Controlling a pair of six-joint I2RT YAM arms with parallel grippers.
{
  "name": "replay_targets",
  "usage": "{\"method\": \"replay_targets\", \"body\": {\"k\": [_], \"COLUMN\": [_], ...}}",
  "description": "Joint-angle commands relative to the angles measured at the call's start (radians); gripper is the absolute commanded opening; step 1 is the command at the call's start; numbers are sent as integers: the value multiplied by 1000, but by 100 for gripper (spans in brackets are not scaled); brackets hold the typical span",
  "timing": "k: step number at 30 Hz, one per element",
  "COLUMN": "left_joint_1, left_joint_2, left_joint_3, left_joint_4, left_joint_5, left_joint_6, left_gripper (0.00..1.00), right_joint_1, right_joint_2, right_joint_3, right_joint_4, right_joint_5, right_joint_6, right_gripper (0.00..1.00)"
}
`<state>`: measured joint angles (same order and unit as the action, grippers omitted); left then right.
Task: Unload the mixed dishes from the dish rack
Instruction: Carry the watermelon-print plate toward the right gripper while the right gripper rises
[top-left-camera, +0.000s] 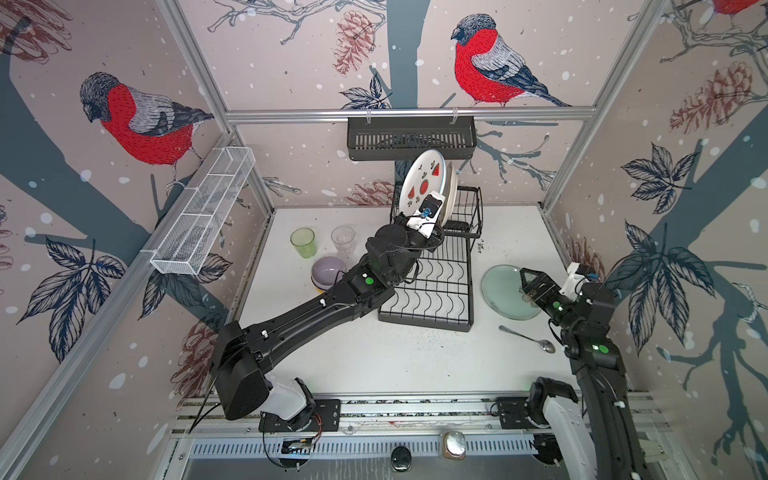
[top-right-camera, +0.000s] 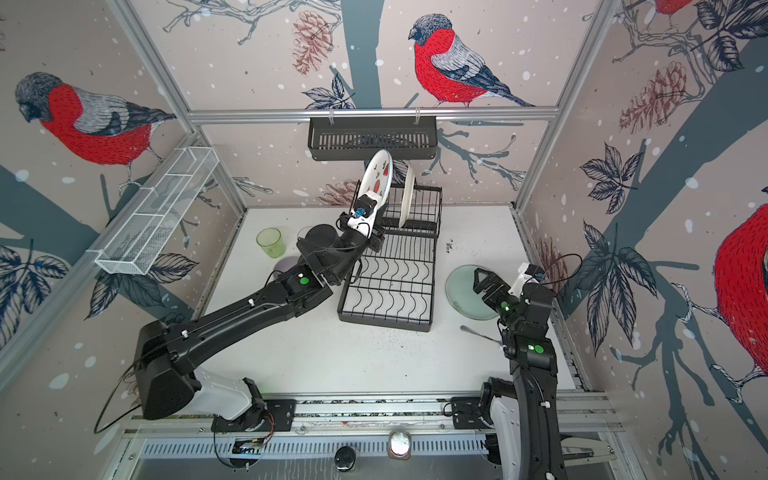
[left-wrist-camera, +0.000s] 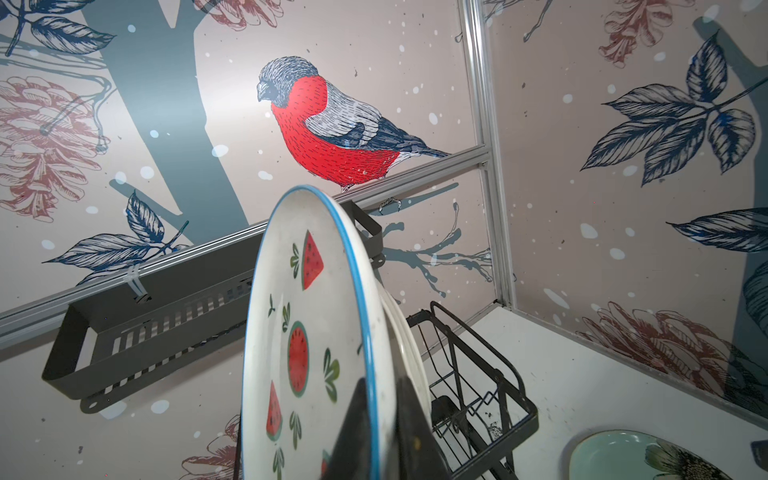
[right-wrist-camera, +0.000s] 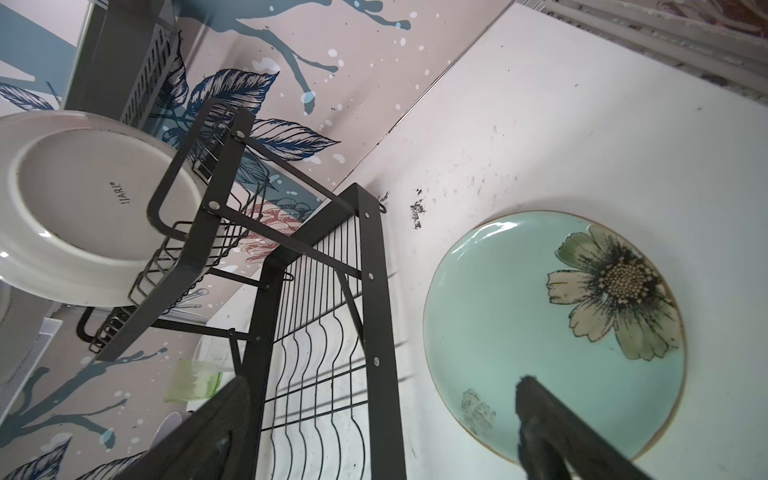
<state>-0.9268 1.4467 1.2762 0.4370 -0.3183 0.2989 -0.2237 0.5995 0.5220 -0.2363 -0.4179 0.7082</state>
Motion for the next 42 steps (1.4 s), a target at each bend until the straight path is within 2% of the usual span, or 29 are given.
{"method": "replay_targets", "body": {"k": [1,7,11,18,21,30,37,42], "left_joint_1": [-29,-119,-186,-258,-273,-300,-340,-352], "left_joint_2": [-26,-39,-31,9,23,41,69,94], "left_joint_3": [-15,-61,-92,-98,-96,-97,-96,-78], "left_joint_4": [159,189,224,231,225,233,261,246], "left_joint_5": [14,-28,-66,-110,-105,-112,-148,-137], "left_joint_6": [49,113,176,196,183,187,246,218], "left_gripper": [0,0,0,0,0,0,0,0], "right_joint_1": [4,3,4,6,7,11,11,11], "right_joint_2": [-12,-47,-121,-213,-213,-231,-230,-230], "right_joint_3": [12,37,58,88,116,140,133,145], "right_joint_4": [25,41,57,130,132,98,108,118], "right_joint_5": [-59,-139,-164,-253,-286,-285,-297,-312], "right_joint_6": [36,76,91,120,125,102,111,117], "right_gripper": [100,99,100,99,100,100,99,100]}}
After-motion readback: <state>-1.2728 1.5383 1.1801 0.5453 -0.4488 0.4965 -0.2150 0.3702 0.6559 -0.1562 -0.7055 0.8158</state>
